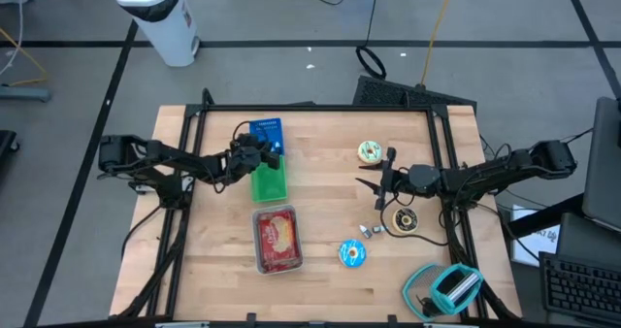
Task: Pick & Place Food Item
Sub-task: Put the black donut into the green bin
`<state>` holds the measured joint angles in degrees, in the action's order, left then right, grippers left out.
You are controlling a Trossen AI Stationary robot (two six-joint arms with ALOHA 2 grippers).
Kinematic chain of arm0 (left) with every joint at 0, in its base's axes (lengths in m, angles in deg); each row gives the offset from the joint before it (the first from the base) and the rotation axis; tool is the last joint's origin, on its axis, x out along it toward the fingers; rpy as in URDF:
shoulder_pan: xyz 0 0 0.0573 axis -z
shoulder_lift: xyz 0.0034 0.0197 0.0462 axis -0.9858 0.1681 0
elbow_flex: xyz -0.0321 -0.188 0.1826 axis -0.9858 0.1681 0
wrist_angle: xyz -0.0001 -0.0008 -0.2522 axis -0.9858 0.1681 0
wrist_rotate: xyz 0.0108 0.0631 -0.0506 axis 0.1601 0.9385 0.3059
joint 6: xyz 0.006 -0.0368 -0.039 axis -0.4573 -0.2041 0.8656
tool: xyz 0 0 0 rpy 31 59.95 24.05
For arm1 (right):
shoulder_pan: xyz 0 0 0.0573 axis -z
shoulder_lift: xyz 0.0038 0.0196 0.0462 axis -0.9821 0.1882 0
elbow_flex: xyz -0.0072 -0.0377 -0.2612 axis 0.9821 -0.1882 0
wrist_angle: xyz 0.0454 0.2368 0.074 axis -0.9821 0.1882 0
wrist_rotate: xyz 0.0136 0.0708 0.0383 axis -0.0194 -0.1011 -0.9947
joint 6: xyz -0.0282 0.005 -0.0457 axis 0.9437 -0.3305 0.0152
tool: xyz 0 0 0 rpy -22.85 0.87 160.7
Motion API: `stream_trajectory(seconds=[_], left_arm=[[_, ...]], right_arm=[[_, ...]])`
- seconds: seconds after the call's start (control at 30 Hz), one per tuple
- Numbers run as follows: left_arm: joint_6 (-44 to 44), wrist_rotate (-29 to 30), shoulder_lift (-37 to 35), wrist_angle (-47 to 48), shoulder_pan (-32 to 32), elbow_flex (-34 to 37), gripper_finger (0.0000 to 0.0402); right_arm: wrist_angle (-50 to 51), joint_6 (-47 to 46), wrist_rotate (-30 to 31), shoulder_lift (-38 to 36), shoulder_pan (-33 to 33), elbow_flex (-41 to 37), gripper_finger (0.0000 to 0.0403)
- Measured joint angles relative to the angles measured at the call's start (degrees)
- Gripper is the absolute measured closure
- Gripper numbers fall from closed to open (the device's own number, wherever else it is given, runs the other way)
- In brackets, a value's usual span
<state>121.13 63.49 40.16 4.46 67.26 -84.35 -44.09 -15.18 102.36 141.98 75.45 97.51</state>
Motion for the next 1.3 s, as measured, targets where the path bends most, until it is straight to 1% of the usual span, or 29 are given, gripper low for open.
stream_trajectory(seconds=[0.17,0.3,0.43,0.57,0.7,0.83,0.93,1.03,1.07,1.17,1.3], left_arm=[[0.0,-0.1,0.0,0.0,0.0,0.0,0.0277],[-0.1,-2.0,-0.4,-0.3,0.0,0.0,0.0277],[-0.3,-4.8,-0.4,-3.6,0.0,0.1,0.0277],[-3.5,-8.3,-0.5,-8.9,0.0,0.0,0.0277],[-5.2,-10.6,-0.5,-12.6,0.0,0.0,0.0277],[-4.7,-10.7,-0.5,-13.4,0.0,0.0,0.0277],[-4.7,-10.9,-0.5,-13.3,0.1,0.0,0.0277],[-4.6,-10.9,-0.5,-13.3,0.5,0.0,0.0277],[-4.6,-10.9,-0.5,-13.3,0.6,0.0,0.0277],[-4.5,-10.9,-0.5,-13.3,1.2,0.0,0.0277],[-4.5,-10.9,-0.5,-13.3,1.8,0.0,0.0277]], right_arm=[[0.0,0.0,0.0,0.0,0.0,0.0,0.0259],[0.0,0.0,0.0,0.0,0.0,0.0,0.0257],[0.0,0.1,-0.1,0.0,0.0,0.0,0.026],[1.4,0.0,-0.5,0.0,-0.5,0.0,0.026],[3.6,0.4,-6.3,0.0,-2.0,0.0,0.0252],[4.4,-3.5,-7.5,0.0,-4.4,0.0,0.0231],[5.7,-6.1,-6.0,0.0,-5.4,0.0,0.0208],[7.7,-6.9,-0.5,0.0,-5.5,0.0,0.0187],[8.1,-6.9,0.5,0.0,-5.5,0.0,0.0182],[7.6,-6.9,1.0,0.0,-5.5,0.0,0.0169],[6.8,-6.9,1.6,0.0,-5.5,0.0,0.0165]])
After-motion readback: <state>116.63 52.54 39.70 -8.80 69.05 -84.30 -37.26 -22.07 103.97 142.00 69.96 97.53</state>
